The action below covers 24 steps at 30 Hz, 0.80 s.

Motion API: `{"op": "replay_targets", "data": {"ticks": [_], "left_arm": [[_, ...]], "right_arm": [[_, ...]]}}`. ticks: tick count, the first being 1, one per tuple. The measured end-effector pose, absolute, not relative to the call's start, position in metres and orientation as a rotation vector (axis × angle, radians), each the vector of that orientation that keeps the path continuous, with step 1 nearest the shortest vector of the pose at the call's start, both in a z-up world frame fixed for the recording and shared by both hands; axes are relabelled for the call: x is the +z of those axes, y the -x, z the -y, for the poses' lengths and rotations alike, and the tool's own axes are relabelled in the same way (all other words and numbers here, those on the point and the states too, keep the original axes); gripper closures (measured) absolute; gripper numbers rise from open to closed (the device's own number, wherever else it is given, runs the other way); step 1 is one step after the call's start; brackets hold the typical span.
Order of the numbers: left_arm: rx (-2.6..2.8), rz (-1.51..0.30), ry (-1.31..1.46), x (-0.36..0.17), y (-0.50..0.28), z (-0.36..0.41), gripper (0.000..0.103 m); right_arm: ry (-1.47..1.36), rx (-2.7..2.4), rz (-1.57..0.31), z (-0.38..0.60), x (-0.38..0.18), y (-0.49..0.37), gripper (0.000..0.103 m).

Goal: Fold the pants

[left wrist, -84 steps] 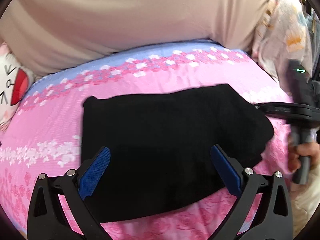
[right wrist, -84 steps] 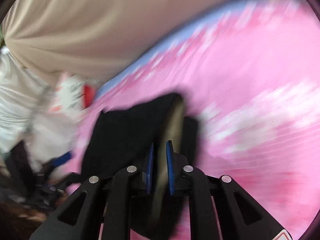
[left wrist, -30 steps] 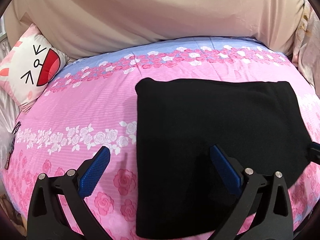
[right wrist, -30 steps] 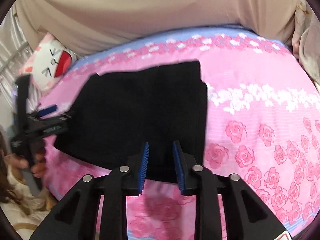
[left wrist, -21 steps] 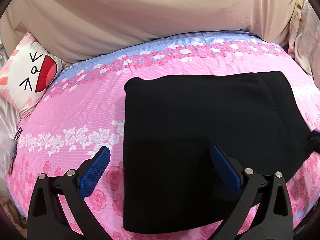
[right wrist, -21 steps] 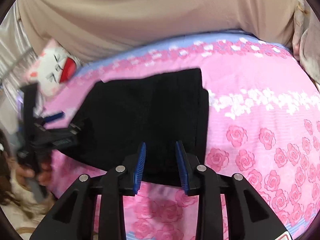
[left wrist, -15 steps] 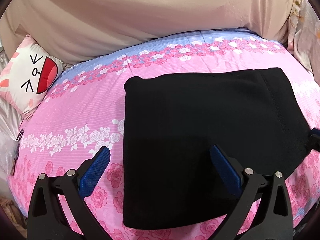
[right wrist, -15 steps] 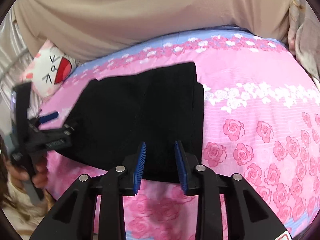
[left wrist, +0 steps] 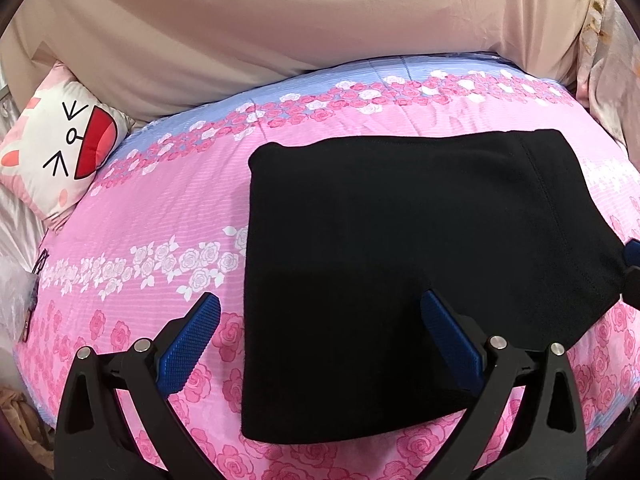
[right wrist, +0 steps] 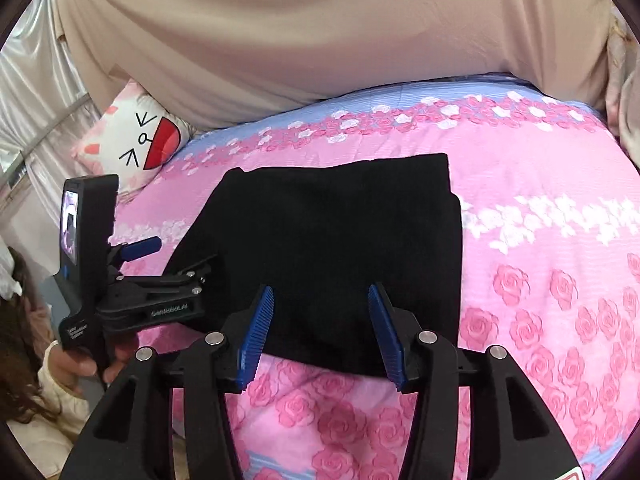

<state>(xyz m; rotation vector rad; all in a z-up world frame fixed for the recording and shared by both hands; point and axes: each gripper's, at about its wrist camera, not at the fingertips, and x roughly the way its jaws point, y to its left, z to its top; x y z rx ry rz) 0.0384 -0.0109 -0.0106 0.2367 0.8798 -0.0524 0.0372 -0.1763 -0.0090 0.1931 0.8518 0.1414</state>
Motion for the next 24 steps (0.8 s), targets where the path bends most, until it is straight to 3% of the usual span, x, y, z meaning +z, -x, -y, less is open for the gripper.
{"op": "replay_targets", "data": {"ticks": [5,16,20,22,24], "left_arm": [[-0.059,-0.883,-0.243,-0.013,-0.038,0.01,0.005],[-0.054,-0.887,-0.245,-0.014,-0.041,0.01,0.005],[-0.053,-0.889,-0.244,-0.015,-0.041,0.011,0.005],[-0.057,-0.892,-0.24,-0.015,-0.041,0.011,0.005],[-0.069,-0.886,-0.236,-0.012,-0.041,0.009,0.005]], "right_arm": [[-0.186,0.145,-0.895,0.189,-0.035,-0.04,0.059],[-0.223,0.173,-0.812,0.188,0.021,-0.104,0.054],[-0.166,0.109,-0.935,0.192,-0.009,-0.161,0.054],[-0.127,0.055,-1.007,0.199,-0.033,-0.183,0.061],[-0.149,0.013,-0.989,0.209,-0.033,-0.181,0.061]]}}
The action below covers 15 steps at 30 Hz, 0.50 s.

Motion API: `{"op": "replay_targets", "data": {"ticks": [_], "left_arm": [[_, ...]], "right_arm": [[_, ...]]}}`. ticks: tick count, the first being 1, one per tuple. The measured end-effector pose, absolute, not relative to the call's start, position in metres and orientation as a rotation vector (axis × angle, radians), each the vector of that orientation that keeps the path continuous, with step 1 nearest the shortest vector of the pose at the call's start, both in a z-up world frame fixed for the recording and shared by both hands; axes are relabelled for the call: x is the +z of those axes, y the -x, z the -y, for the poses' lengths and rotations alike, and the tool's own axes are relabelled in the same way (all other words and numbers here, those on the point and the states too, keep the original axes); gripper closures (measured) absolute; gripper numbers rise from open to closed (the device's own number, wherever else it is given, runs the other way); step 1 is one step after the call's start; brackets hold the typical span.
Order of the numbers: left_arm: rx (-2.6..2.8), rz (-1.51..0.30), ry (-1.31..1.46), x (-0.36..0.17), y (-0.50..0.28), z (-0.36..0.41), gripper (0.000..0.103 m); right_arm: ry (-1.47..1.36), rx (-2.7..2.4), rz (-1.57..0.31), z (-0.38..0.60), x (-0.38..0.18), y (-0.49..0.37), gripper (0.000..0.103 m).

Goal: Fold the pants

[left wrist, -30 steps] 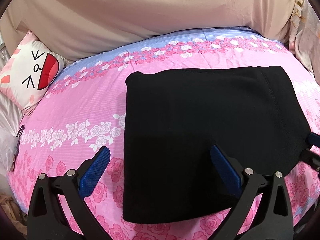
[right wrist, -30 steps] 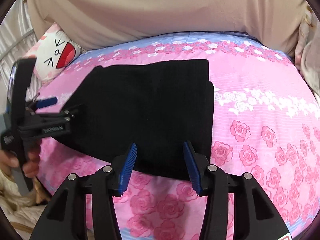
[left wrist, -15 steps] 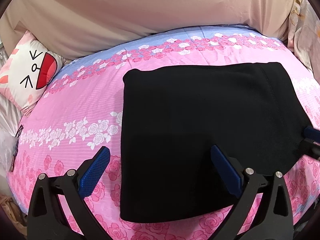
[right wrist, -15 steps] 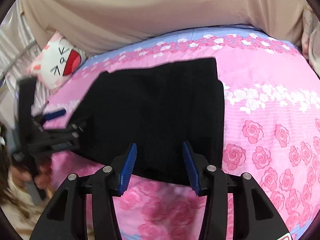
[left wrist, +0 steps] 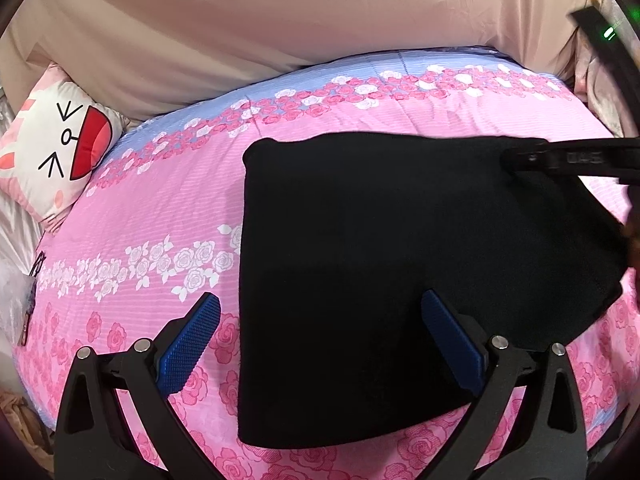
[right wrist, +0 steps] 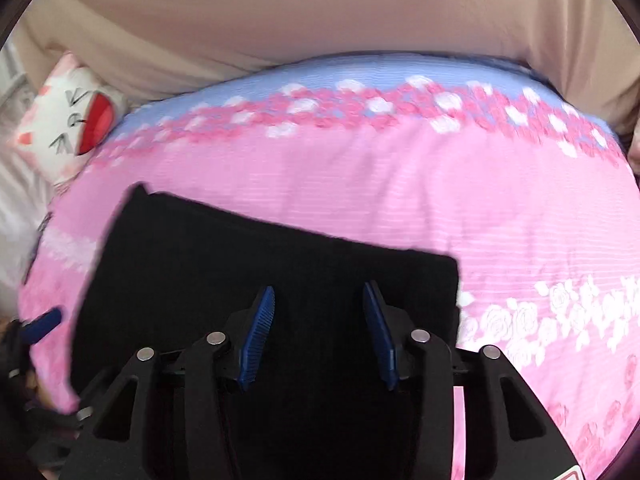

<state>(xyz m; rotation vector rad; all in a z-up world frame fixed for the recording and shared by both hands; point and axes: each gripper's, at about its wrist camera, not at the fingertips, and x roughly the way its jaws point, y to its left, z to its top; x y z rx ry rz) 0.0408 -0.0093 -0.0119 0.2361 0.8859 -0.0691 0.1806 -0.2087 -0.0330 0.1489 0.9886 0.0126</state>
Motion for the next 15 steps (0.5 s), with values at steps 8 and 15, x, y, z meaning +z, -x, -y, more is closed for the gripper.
{"op": "replay_targets", "data": {"ticks": [8,15], "left_arm": [[-0.045,-0.807,-0.087,0.021,-0.044,-0.041,0.005],[-0.009,-0.858,-0.141,0.007,-0.05,-0.031,0.005]], "right_arm": [[-0.265,-0.007,-0.874,0.238,-0.006,-0.081,0.04],[-0.264,0.06,-0.939,0.219,-0.036,-0.039,0.074]]}}
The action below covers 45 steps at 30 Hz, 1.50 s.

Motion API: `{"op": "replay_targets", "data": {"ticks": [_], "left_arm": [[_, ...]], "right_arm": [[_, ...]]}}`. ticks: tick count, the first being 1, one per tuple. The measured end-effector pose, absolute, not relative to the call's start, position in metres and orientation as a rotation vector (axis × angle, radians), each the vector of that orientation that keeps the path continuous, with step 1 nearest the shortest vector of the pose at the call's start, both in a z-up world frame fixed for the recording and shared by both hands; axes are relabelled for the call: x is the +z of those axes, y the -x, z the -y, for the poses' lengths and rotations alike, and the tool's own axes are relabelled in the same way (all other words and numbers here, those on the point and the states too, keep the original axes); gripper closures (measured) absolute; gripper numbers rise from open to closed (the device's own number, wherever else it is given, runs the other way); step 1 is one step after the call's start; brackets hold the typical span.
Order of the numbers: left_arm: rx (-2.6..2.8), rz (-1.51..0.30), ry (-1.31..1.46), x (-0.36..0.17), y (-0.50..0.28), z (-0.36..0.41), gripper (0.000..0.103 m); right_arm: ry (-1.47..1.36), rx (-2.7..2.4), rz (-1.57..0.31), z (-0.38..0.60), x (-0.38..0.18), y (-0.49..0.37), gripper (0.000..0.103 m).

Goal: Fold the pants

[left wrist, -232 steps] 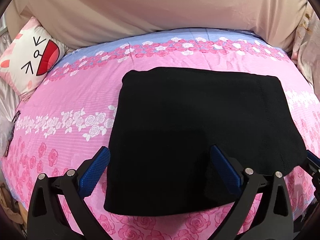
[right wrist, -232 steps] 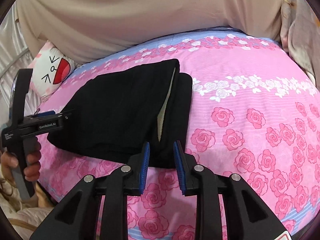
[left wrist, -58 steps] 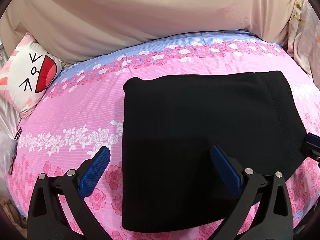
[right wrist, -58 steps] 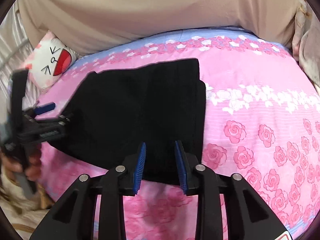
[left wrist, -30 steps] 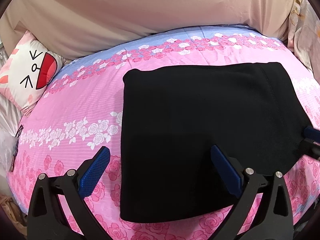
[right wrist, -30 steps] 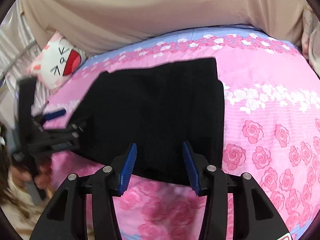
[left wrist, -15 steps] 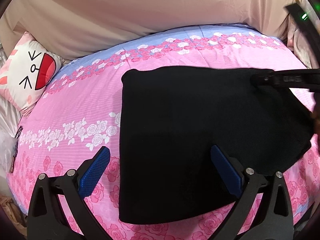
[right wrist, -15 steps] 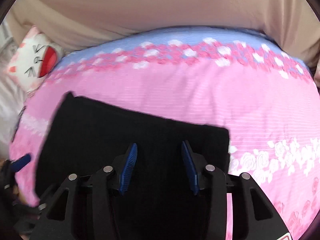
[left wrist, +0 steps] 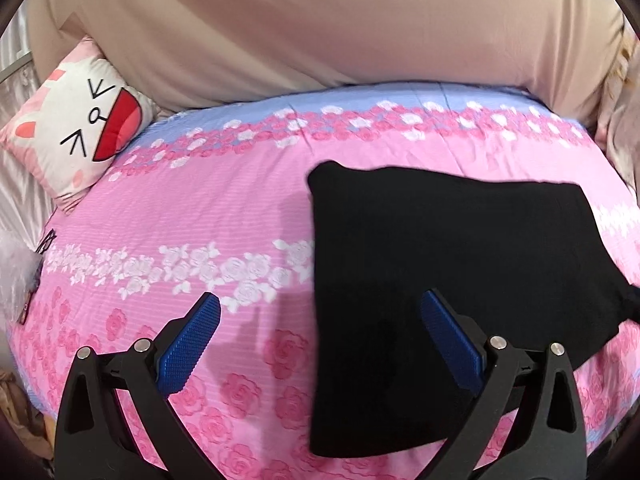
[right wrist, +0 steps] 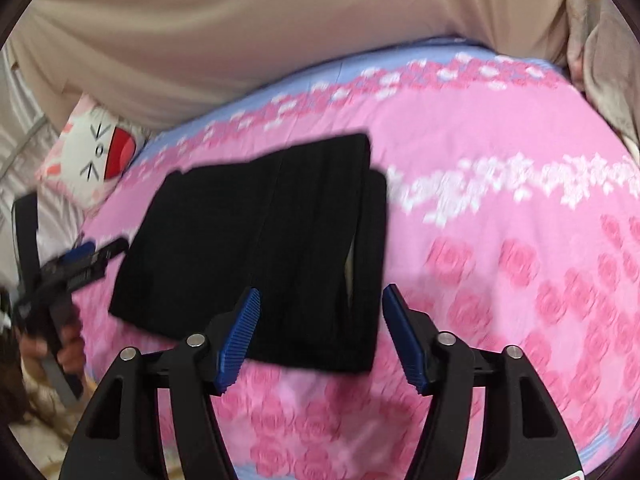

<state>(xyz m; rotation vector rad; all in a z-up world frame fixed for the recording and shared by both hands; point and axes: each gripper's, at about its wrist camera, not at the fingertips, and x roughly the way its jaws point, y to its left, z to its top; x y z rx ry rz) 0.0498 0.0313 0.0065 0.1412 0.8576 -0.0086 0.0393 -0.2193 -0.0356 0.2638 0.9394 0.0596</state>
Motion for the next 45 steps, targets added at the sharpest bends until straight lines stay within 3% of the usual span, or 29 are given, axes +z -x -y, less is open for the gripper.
{"op": "replay_targets", "data": {"ticks": [3,7,11,22,34,35,36,38,45], "left_arm": [[-0.022,-0.865,-0.163,0.004,-0.046,-0.021,0.005],[-0.034,-0.868,-0.166,0.005,-0.04,-0.014,0.005],[-0.031,-0.886,-0.172,0.0,-0.038,-0.011,0.005],[-0.026,-0.917,-0.184,-0.007,-0.037,-0.007,0.005],[-0.054,-0.923,-0.162,-0.007,-0.036,-0.009,0.005],[-0.098,-0.93,-0.127,-0.007,-0.037,-0.011,0.005],[-0.124,-0.946,-0.102,-0.009,-0.039,-0.011,0.005],[-0.188,-1.002,-0.029,-0.016,-0.047,-0.012,0.005],[-0.188,-1.033,0.009,-0.028,-0.054,-0.017,0.005]], "right_arm": [[-0.234,0.039,-0.912,0.213,-0.028,-0.032,0.081],[-0.229,0.053,-0.86,0.215,-0.013,-0.025,0.081],[-0.262,0.027,-0.94,0.223,-0.045,-0.035,0.073],[-0.264,0.025,-0.804,0.217,-0.002,-0.029,0.073],[-0.259,-0.002,-0.846,0.21,-0.014,-0.047,0.073],[-0.279,-0.019,-0.851,0.215,-0.014,-0.048,0.068],[-0.3,-0.04,-0.854,0.22,-0.015,-0.05,0.053],[-0.3,-0.065,-0.86,0.224,-0.018,-0.053,0.035],[-0.313,-0.026,-0.971,0.226,-0.05,-0.065,0.033]]}}
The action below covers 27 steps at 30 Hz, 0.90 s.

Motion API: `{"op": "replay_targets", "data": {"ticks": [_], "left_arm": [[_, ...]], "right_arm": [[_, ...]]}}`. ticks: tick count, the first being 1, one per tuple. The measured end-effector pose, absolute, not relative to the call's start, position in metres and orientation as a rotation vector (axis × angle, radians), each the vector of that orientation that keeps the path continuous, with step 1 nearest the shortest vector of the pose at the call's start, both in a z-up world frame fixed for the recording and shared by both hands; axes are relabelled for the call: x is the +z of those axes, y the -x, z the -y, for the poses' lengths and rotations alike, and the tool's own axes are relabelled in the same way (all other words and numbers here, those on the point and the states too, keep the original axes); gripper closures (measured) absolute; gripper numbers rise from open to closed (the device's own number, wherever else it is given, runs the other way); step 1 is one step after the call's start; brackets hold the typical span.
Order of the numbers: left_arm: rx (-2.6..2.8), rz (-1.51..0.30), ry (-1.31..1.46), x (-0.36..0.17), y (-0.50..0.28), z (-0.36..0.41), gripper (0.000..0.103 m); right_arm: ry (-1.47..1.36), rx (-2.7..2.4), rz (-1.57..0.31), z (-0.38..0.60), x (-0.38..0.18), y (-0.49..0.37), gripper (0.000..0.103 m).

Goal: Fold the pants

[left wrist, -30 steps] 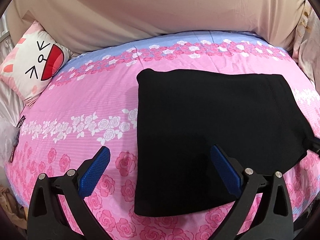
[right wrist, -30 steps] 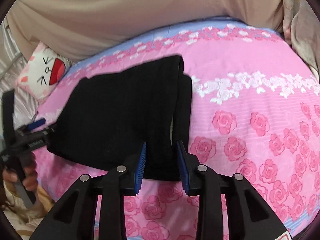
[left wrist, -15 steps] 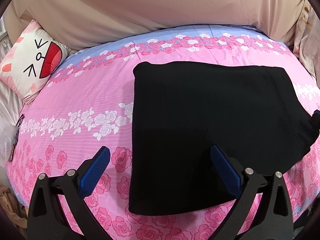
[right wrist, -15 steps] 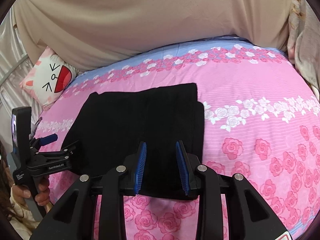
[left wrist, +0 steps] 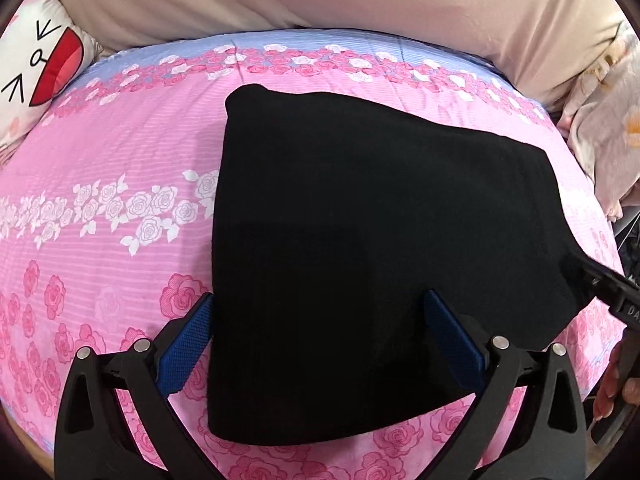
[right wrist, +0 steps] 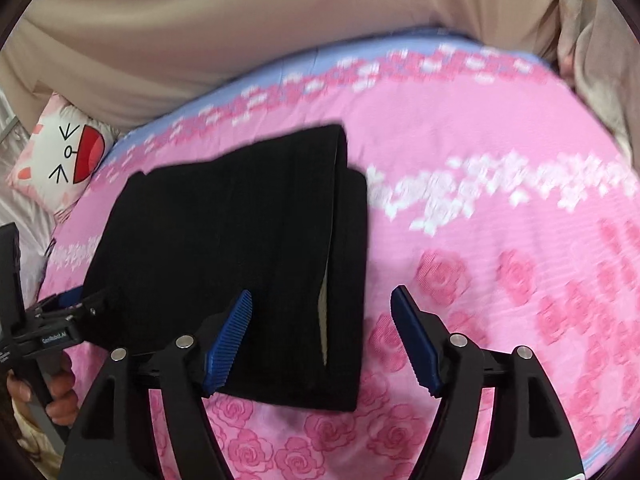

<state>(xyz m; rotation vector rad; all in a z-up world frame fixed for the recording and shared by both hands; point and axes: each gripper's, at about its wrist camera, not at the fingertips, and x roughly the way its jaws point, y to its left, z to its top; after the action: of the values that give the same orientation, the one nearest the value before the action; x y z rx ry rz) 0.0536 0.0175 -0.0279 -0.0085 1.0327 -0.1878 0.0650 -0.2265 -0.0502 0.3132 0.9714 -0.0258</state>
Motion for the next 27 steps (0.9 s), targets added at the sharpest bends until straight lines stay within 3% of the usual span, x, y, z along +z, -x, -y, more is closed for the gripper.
{"op": "replay_targets", "data": {"ticks": [8,15,17,18,21,23,27], "left_arm": [[-0.322,-0.969,0.207,-0.041,-0.056,-0.047,0.005],[-0.475,-0.96,0.393,-0.049,-0.065,-0.077,0.005],[-0.478,-0.964,0.375,-0.048,-0.065,-0.075,0.013],[-0.471,-0.966,0.357,-0.048,-0.066,-0.073,0.032],[-0.535,-1.003,0.479,-0.054,-0.072,-0.085,0.05],[-0.573,-1.029,0.572,-0.061,-0.078,-0.1,0.052],[-0.554,-1.058,0.599,-0.059,-0.083,-0.114,0.044]], "right_arm": [[-0.522,0.087,-0.964,0.24,-0.072,-0.055,0.029],[-0.53,0.118,-0.943,0.236,-0.072,-0.053,0.023],[-0.511,0.131,-0.945,0.232,-0.071,-0.054,0.023],[-0.489,0.135,-0.945,0.228,-0.071,-0.055,0.023],[-0.499,0.149,-0.937,0.23,-0.072,-0.056,0.023],[-0.544,0.171,-0.933,0.235,-0.073,-0.055,0.023],[-0.578,0.19,-0.934,0.24,-0.074,-0.056,0.023]]}}
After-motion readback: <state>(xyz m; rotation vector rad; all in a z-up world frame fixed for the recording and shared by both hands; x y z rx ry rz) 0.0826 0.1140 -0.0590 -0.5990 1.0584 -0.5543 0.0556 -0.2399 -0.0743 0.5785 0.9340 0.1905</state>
